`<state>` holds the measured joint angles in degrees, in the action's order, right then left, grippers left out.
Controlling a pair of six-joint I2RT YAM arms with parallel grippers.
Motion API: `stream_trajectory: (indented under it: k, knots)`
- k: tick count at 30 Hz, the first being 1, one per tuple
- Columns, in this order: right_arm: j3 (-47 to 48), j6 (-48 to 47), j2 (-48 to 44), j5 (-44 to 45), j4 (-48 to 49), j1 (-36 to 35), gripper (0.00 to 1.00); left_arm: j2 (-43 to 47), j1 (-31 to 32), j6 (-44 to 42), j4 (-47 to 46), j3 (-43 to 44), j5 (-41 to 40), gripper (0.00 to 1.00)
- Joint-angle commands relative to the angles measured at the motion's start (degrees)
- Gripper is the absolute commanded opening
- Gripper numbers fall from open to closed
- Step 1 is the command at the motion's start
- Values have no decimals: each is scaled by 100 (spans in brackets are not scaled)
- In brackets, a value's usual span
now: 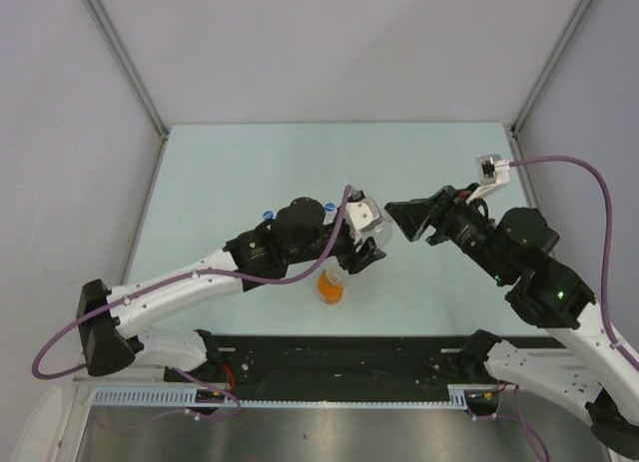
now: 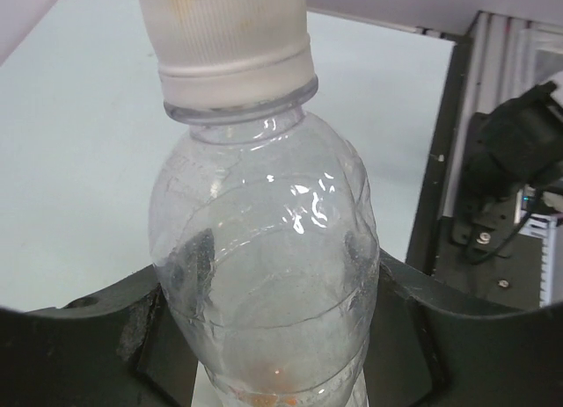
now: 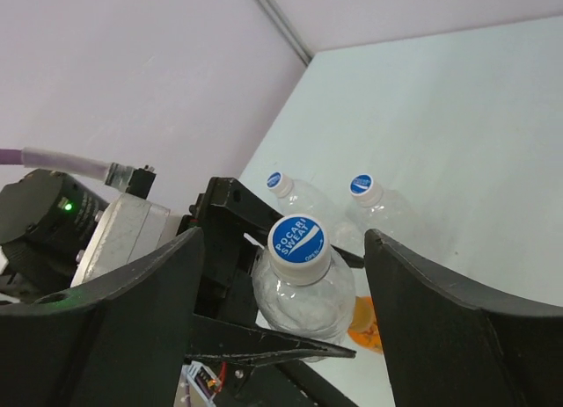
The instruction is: Unscrew the bottle caps
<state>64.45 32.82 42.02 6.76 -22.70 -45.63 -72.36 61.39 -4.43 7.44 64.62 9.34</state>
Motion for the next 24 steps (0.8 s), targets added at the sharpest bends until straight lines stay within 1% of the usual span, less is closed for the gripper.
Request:
stream_trajectory:
  k: [1, 11, 14, 15, 17, 18, 23, 24]
  knots:
    - [156, 269, 175, 352, -129, 1, 76, 2, 23, -190, -155, 244, -644, 0]
    - [156, 287, 430, 580, -112, -25, 71, 73, 145, -234, -208, 253, -583, 0]
    - [139, 278, 447, 580, -42, -34, 66, 90, 189, -278, -164, 253, -609, 0]
    - [147, 269, 439, 580, -16, -25, 62, 108, 190, -269, -164, 244, -609, 0]
    - [147, 251, 448, 554, -15, -34, 57, 117, 198, -278, -147, 227, -618, 0]
    - [147, 260, 456, 545, -7, -34, 51, 134, 198, -278, -138, 218, -609, 0]
    - [130, 295, 456, 484, -24, -87, 35, 143, 190, -261, -146, 209, -644, 0]
    - [121, 287, 456, 484, -24, -113, 29, 143, 190, -269, -164, 209, -644, 0]
